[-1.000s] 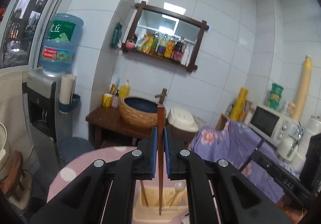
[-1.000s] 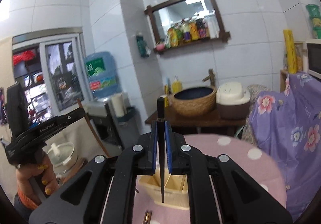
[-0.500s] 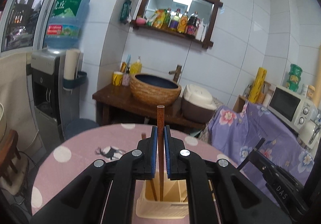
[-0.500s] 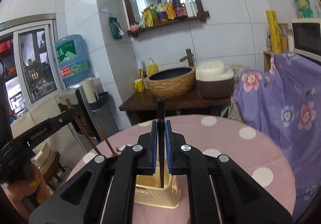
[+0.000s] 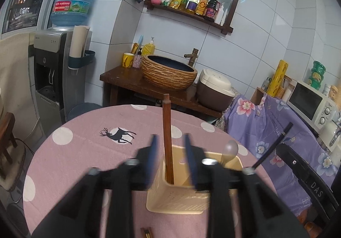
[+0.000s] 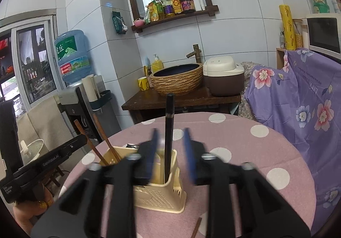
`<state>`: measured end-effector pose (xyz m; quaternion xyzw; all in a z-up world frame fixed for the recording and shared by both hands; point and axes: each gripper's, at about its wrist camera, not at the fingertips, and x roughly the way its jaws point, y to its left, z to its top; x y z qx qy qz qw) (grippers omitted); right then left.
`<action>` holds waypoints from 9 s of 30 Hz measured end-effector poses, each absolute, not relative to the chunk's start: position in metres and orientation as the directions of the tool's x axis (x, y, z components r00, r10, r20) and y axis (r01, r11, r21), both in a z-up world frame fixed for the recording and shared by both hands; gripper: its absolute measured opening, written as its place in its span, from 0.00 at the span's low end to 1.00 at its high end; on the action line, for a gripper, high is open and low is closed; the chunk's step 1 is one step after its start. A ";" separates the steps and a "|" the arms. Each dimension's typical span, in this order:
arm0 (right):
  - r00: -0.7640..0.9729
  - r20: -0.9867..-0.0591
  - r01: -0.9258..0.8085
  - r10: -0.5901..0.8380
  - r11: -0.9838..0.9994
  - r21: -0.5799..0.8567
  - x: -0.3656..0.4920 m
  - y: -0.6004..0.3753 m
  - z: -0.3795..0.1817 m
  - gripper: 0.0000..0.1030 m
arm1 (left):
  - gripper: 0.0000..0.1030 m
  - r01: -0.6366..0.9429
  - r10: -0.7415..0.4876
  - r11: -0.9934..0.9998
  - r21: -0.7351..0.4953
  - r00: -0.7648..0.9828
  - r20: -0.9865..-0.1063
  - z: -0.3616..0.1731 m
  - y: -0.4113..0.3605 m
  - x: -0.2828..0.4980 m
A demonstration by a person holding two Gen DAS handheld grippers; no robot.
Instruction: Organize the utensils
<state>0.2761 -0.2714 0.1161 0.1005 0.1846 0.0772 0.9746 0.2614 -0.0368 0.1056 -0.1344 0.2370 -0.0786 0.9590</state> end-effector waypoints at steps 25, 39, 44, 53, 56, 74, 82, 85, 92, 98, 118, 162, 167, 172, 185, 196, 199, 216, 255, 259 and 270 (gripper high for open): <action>0.722 -0.688 0.009 0.073 0.993 0.114 0.183 -0.274 -0.043 0.61 | 0.35 0.127 -0.217 0.976 -0.178 0.630 -0.745 -0.038 -0.037 0.159; 0.711 -0.697 -0.019 0.088 0.994 0.106 0.181 -0.263 -0.044 0.61 | 0.32 0.145 -0.115 0.989 -0.029 0.630 -0.768 -0.055 -0.060 0.157; 0.706 -0.704 -0.003 0.073 0.995 0.100 0.181 -0.269 -0.044 0.61 | 0.32 0.115 -0.123 0.991 -0.066 0.617 -0.777 -0.053 -0.036 0.153; 0.678 -0.730 -0.002 0.088 0.993 0.118 0.205 -0.261 -0.042 0.61 | 0.31 0.063 -0.123 0.992 -0.108 0.646 -0.754 -0.040 -0.021 0.164; 0.662 -0.747 0.024 0.068 0.994 0.111 0.218 -0.257 -0.042 0.61 | 0.32 0.047 -0.122 0.992 -0.120 0.635 -0.763 -0.043 -0.019 0.173; 0.583 -0.812 0.078 -0.024 0.997 0.027 0.275 -0.240 -0.059 0.25 | 0.24 0.000 -0.107 0.991 -0.136 0.610 -0.785 -0.054 -0.022 0.201; 0.588 -0.809 0.104 -0.023 0.994 0.047 0.299 -0.248 -0.058 0.10 | 0.11 -0.002 -0.093 0.993 -0.118 0.601 -0.794 -0.054 -0.026 0.215; 0.586 -0.810 0.110 -0.015 0.992 0.061 0.303 -0.249 -0.058 0.09 | 0.10 0.002 -0.090 0.994 -0.111 0.598 -0.796 -0.054 -0.028 0.218; 0.590 -0.807 0.114 0.031 0.986 0.122 0.304 -0.256 -0.058 0.09 | 0.10 -0.003 -0.087 0.994 -0.111 0.597 -0.797 -0.054 -0.031 0.223; 0.611 -0.779 0.115 0.144 0.957 0.266 0.303 -0.269 -0.057 0.08 | 0.09 -0.022 -0.103 0.989 -0.145 0.601 -0.793 -0.054 -0.028 0.223; 0.797 -0.562 -0.022 0.222 0.940 0.339 0.242 -0.287 0.026 0.08 | 0.02 0.032 -0.166 0.979 -0.201 0.698 -0.697 -0.001 -0.024 0.206; 0.800 -0.564 -0.019 0.205 0.948 0.318 0.231 -0.278 0.028 0.08 | 0.08 0.036 -0.033 0.999 -0.015 0.593 -0.805 -0.055 -0.060 0.238; 0.804 -0.555 -0.024 0.212 0.945 0.326 0.229 -0.279 0.028 0.08 | 0.08 0.027 -0.071 0.997 -0.068 0.597 -0.799 -0.052 -0.054 0.238; 0.812 -0.527 -0.054 0.251 0.931 0.361 0.222 -0.284 0.034 0.08 | 0.08 0.045 -0.141 0.988 -0.148 0.657 -0.740 -0.025 -0.043 0.222; 0.845 -0.393 -0.193 0.363 0.891 0.410 0.187 -0.300 0.083 0.08 | 0.08 0.134 -0.243 0.959 -0.249 0.840 -0.485 0.085 -0.004 0.162; 0.844 -0.383 -0.237 0.377 0.900 0.365 0.183 -0.293 0.103 0.08 | 0.08 0.145 -0.250 0.956 -0.253 0.853 -0.458 0.093 -0.002 0.163; 0.843 -0.375 -0.250 0.386 0.898 0.363 0.184 -0.292 0.112 0.08 | 0.08 0.153 -0.259 0.954 -0.260 0.856 -0.447 0.101 -0.001 0.164; 0.915 -0.210 -0.271 0.345 0.909 0.316 0.238 -0.287 0.260 0.08 | 0.08 0.233 -0.311 0.935 -0.267 0.900 -0.305 0.236 -0.016 0.207; 0.869 -0.475 -0.110 0.137 0.990 0.084 0.224 -0.256 0.078 0.61 | 0.76 0.122 -0.154 0.988 -0.095 0.819 -0.554 0.060 -0.030 0.192; 0.806 -0.579 -0.112 0.123 0.992 0.054 0.201 -0.247 0.030 0.61 | 0.67 0.092 -0.162 0.986 -0.140 0.746 -0.646 0.015 -0.016 0.173; 0.664 -0.736 -0.147 0.129 0.988 0.040 0.168 -0.209 -0.052 0.48 | 0.50 0.072 -0.145 0.989 -0.132 0.685 -0.714 -0.034 -0.015 0.142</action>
